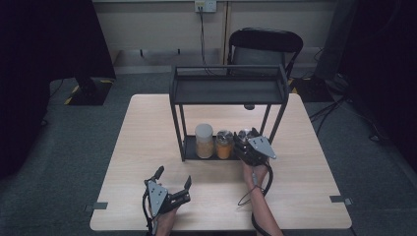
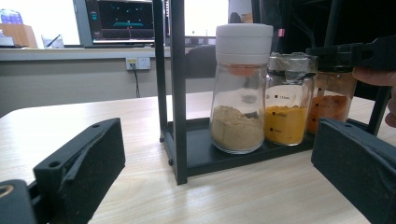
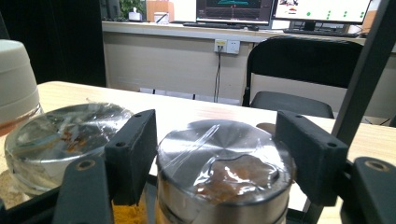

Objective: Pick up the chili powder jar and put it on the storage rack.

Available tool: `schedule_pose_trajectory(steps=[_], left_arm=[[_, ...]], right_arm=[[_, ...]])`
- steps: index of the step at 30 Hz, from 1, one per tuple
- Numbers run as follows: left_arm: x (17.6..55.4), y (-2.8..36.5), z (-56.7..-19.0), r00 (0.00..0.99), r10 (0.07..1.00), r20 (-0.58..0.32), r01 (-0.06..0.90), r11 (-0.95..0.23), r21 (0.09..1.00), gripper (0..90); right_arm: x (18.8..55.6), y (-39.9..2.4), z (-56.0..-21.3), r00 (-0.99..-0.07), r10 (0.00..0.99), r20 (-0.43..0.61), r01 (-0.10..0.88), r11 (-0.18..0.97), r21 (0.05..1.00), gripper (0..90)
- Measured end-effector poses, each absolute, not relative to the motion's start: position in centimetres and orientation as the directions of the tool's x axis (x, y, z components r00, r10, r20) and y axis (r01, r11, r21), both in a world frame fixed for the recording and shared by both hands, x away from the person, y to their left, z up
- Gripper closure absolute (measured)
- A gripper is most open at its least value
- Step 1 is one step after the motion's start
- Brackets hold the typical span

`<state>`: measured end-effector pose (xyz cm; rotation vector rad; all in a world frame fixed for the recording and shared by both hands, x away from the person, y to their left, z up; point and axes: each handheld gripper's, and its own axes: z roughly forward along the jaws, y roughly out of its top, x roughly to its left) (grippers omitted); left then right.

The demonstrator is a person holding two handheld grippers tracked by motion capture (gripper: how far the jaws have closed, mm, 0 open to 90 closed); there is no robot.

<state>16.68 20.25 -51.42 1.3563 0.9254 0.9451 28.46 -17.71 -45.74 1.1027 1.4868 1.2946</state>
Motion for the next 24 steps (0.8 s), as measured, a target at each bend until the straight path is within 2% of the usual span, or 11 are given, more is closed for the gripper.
schedule_pose_trajectory(steps=[21, 24], left_arm=[[16.67, 20.23, -51.4, 0.356, 0.934, 0.008, -0.011, -0.004, 1.0, 2.2], [16.68, 20.24, -51.39, 0.357, 0.934, 0.008, -0.011, -0.004, 1.0, 2.2]], right_arm=[[27.84, -17.9, -44.96, -0.263, 0.964, -0.044, 0.027, 0.053, 0.998, 27.4], [27.73, -17.89, -45.09, -0.264, 0.964, -0.041, 0.021, 0.048, 0.999, 24.8]])
